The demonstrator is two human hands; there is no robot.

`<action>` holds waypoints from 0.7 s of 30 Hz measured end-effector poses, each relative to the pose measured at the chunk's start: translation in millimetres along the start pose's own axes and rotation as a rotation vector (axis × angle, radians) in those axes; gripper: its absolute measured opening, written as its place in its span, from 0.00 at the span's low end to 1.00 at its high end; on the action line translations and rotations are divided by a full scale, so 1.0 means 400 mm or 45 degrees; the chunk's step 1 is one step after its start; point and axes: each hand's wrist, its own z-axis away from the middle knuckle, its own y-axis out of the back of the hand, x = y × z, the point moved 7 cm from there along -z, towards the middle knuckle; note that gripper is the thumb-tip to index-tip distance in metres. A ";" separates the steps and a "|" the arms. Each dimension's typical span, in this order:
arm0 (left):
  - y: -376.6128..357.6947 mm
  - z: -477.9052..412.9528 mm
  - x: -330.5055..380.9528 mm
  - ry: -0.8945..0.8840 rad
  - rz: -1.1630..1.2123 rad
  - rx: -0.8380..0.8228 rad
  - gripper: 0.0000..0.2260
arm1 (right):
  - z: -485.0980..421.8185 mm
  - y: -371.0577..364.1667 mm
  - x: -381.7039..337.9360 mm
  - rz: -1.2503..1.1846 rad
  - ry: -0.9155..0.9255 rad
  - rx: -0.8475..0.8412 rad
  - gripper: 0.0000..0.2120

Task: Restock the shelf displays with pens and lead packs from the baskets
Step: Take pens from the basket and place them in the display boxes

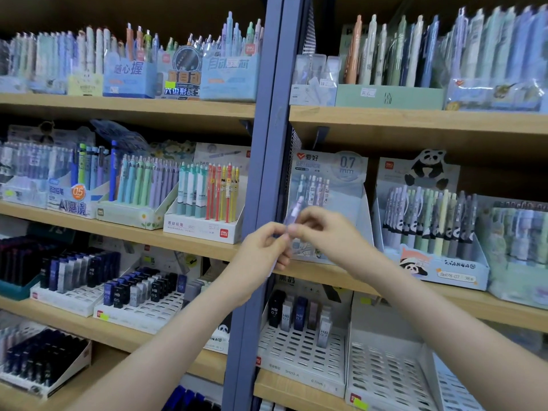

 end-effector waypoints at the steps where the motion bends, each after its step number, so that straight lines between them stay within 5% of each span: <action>1: -0.008 -0.002 0.001 -0.026 -0.040 -0.016 0.06 | 0.005 -0.005 0.006 -0.022 -0.006 0.004 0.06; 5: -0.030 -0.012 0.017 -0.130 -0.175 0.018 0.05 | 0.003 0.043 0.022 -0.336 -0.045 0.130 0.05; 8: -0.025 -0.014 0.041 -0.363 -0.690 0.170 0.16 | -0.003 0.118 0.032 -0.414 -0.049 0.350 0.03; 12: -0.069 0.001 0.033 -0.895 -1.383 0.194 0.16 | -0.014 0.160 0.062 -0.180 -0.076 0.434 0.04; 21: -0.082 0.001 -0.002 -1.045 -1.362 0.282 0.15 | -0.023 0.173 0.079 -0.485 -0.002 0.596 0.03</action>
